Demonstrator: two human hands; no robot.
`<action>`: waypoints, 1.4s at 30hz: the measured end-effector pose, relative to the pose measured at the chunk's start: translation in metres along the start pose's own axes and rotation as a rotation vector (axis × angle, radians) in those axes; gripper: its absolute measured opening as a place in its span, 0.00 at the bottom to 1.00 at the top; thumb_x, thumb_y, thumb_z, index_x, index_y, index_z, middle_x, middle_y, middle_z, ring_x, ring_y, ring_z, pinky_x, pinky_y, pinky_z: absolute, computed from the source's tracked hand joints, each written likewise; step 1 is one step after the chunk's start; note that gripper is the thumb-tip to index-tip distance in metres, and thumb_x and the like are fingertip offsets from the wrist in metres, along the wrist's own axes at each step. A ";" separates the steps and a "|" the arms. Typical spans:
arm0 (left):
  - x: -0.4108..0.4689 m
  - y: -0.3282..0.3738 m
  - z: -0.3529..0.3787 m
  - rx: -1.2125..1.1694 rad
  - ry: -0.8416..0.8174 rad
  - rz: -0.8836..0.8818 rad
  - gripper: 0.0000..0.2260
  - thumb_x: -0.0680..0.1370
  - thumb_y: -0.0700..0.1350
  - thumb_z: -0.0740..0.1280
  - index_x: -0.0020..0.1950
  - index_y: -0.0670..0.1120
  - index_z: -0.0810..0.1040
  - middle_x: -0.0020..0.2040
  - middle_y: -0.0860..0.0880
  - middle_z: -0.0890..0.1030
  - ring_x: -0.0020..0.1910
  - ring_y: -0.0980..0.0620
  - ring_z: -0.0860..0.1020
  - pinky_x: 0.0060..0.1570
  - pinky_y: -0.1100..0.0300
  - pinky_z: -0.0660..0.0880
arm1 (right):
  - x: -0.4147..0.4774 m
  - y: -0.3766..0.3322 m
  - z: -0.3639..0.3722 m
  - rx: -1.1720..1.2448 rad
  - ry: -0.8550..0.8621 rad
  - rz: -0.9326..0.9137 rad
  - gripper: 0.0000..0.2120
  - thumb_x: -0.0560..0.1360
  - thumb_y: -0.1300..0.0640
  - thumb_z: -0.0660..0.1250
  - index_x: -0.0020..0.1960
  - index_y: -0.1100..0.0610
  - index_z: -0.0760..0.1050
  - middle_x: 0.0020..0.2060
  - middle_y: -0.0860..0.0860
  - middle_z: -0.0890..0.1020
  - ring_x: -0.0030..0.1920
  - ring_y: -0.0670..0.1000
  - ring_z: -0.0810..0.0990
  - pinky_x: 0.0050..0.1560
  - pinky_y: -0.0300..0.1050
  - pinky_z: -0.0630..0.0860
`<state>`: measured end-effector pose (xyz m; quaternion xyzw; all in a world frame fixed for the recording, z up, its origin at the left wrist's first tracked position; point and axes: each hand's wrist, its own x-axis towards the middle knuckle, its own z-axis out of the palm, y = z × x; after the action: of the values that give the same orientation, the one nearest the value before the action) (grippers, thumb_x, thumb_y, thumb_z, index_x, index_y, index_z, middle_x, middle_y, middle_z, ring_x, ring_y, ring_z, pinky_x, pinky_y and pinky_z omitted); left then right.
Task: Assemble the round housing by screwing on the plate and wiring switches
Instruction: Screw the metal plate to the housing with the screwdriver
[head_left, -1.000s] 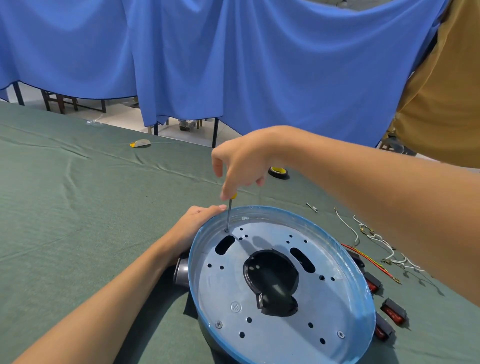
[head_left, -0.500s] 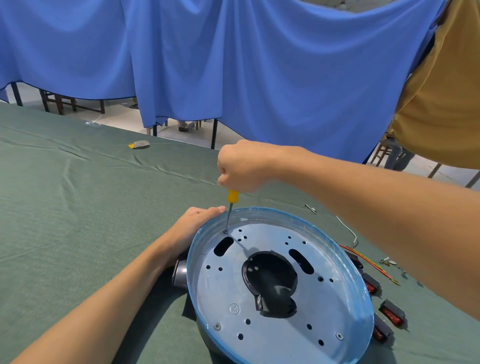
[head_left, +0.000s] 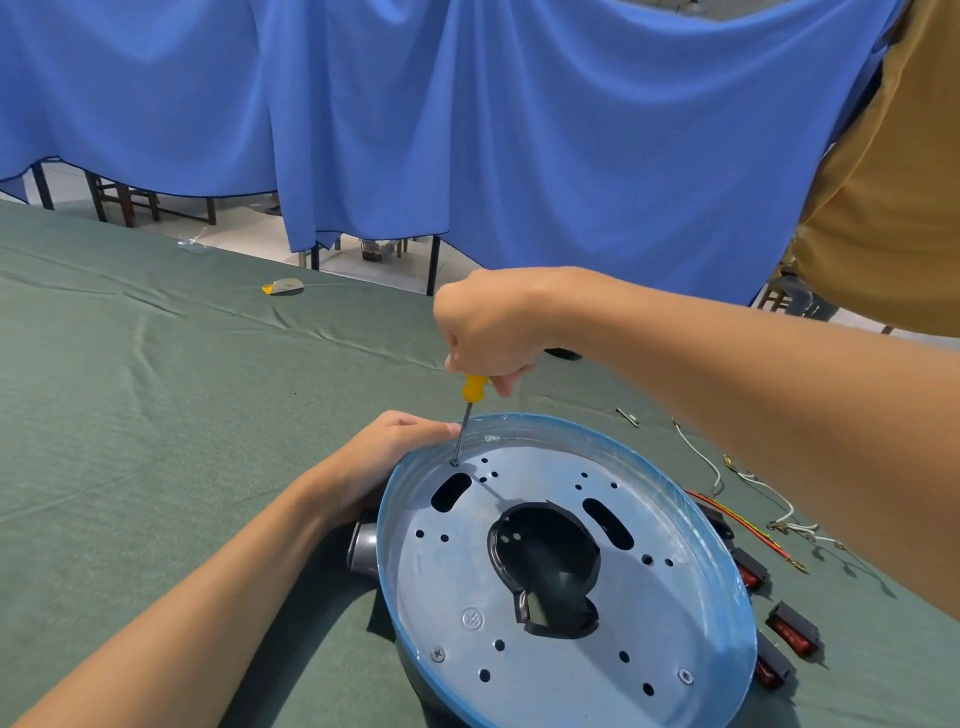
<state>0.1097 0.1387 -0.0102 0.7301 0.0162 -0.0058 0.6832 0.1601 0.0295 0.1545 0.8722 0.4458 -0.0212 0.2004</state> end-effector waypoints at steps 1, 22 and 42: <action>0.000 0.000 0.000 0.003 0.002 0.001 0.17 0.74 0.56 0.68 0.41 0.43 0.86 0.37 0.44 0.85 0.33 0.49 0.83 0.34 0.63 0.77 | 0.003 0.000 0.001 -0.001 -0.032 0.028 0.16 0.76 0.65 0.58 0.31 0.60 0.74 0.24 0.50 0.82 0.22 0.48 0.75 0.24 0.36 0.68; -0.001 -0.001 0.000 -0.006 -0.015 0.016 0.16 0.73 0.57 0.68 0.38 0.46 0.87 0.35 0.47 0.85 0.32 0.51 0.82 0.33 0.64 0.76 | -0.002 -0.001 -0.009 0.050 -0.070 -0.081 0.11 0.75 0.54 0.69 0.53 0.60 0.79 0.40 0.53 0.84 0.28 0.48 0.78 0.23 0.33 0.70; 0.001 -0.002 0.001 -0.001 -0.004 0.031 0.19 0.68 0.61 0.70 0.38 0.45 0.86 0.34 0.46 0.84 0.31 0.51 0.82 0.33 0.64 0.76 | 0.001 0.004 0.000 0.144 -0.039 0.006 0.17 0.76 0.46 0.66 0.35 0.58 0.74 0.27 0.50 0.78 0.28 0.52 0.75 0.30 0.40 0.73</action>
<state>0.1102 0.1382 -0.0123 0.7298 0.0033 0.0033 0.6837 0.1637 0.0279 0.1553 0.8851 0.4364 -0.0697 0.1457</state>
